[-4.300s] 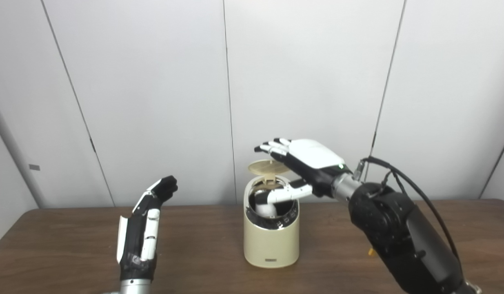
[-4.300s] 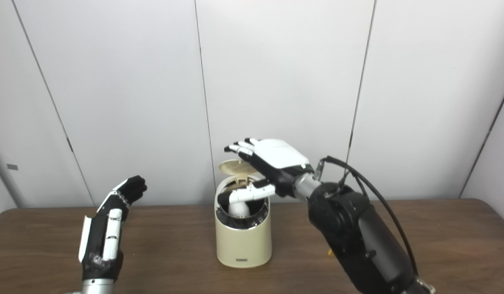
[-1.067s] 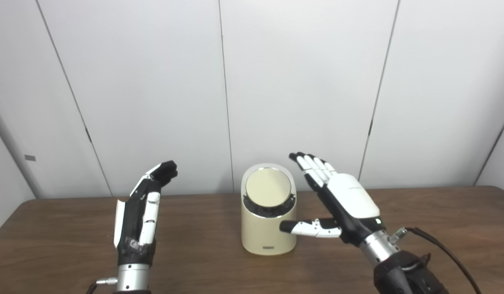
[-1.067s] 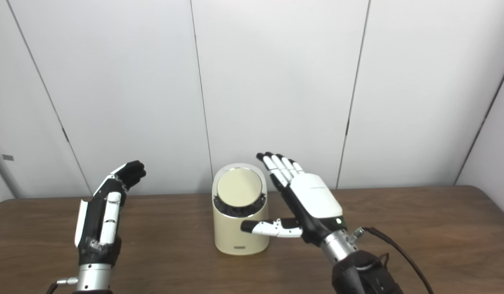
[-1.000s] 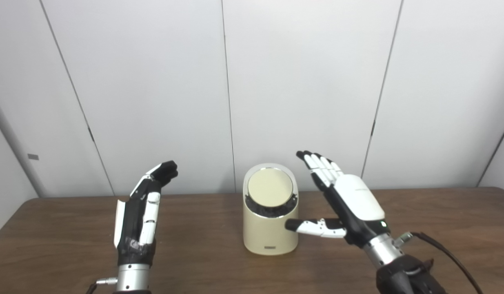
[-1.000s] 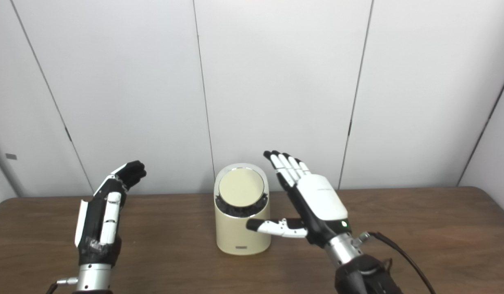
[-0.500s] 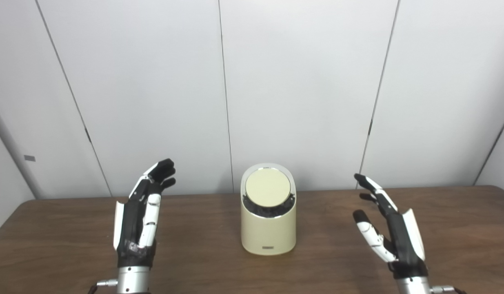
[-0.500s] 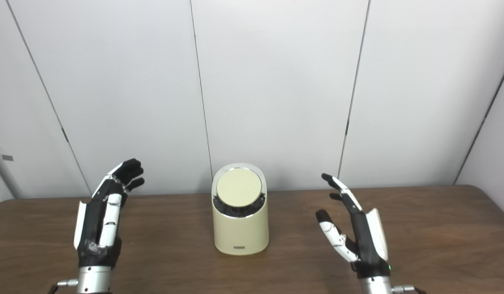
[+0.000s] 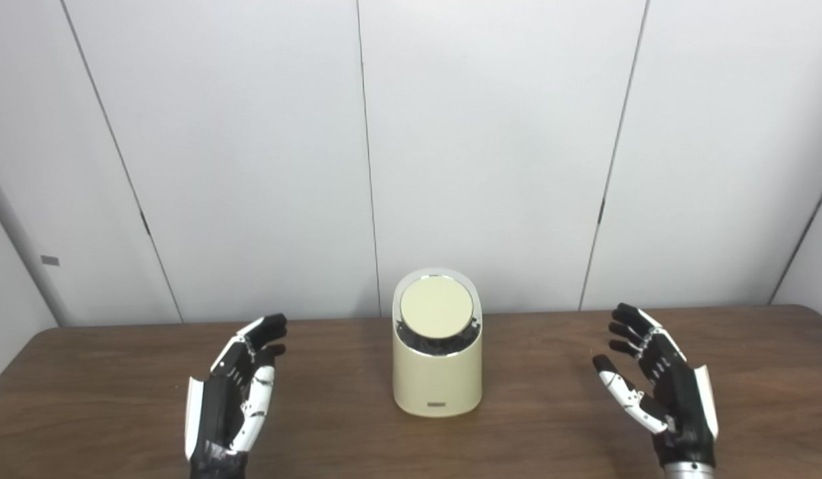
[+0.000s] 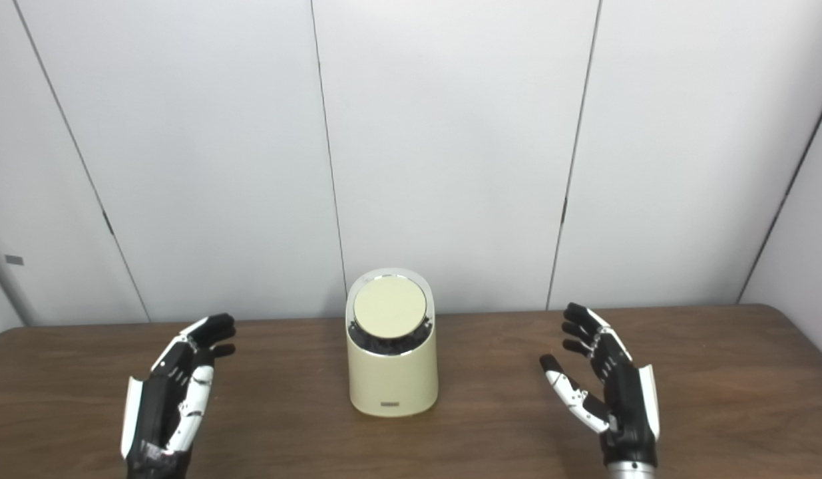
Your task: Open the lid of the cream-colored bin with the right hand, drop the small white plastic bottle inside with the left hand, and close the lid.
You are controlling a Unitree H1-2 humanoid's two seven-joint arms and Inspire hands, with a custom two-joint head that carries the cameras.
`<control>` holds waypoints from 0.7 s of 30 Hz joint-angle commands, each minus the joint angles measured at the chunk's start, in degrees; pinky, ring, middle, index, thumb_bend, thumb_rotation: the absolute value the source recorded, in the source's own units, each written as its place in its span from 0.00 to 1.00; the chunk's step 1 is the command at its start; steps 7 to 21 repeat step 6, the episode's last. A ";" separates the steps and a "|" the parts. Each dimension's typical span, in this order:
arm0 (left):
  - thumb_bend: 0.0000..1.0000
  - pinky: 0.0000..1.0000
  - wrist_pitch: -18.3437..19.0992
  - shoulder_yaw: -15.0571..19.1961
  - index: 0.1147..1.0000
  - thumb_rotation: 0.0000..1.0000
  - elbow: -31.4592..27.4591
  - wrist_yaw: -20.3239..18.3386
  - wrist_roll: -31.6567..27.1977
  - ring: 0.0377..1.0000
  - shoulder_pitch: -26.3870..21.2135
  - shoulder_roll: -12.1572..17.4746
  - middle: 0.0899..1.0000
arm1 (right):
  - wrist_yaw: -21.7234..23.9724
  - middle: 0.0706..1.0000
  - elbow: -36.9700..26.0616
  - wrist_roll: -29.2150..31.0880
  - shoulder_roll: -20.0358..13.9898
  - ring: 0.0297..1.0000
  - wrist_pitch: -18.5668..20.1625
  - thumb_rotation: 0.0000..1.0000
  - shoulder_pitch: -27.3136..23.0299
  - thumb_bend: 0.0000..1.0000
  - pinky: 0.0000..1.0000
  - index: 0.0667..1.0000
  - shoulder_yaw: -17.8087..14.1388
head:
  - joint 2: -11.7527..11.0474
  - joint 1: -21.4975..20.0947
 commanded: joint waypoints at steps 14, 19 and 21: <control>0.20 0.71 -1.93 -1.01 0.73 0.64 1.22 1.08 -1.81 0.76 -2.55 1.19 0.76 | 0.17 0.75 1.45 -2.19 1.19 0.74 -1.83 0.37 -0.67 0.28 0.66 0.73 0.30 | 0.44 -0.12; 0.20 0.71 -1.93 -1.01 0.73 0.64 1.22 1.08 -1.81 0.76 -2.55 1.19 0.76 | 0.17 0.75 1.45 -2.19 1.19 0.74 -1.83 0.37 -0.67 0.28 0.66 0.73 0.30 | 0.44 -0.12; 0.20 0.71 -1.93 -1.01 0.73 0.64 1.22 1.08 -1.81 0.76 -2.55 1.19 0.76 | 0.17 0.75 1.45 -2.19 1.19 0.74 -1.83 0.37 -0.67 0.28 0.66 0.73 0.30 | 0.44 -0.12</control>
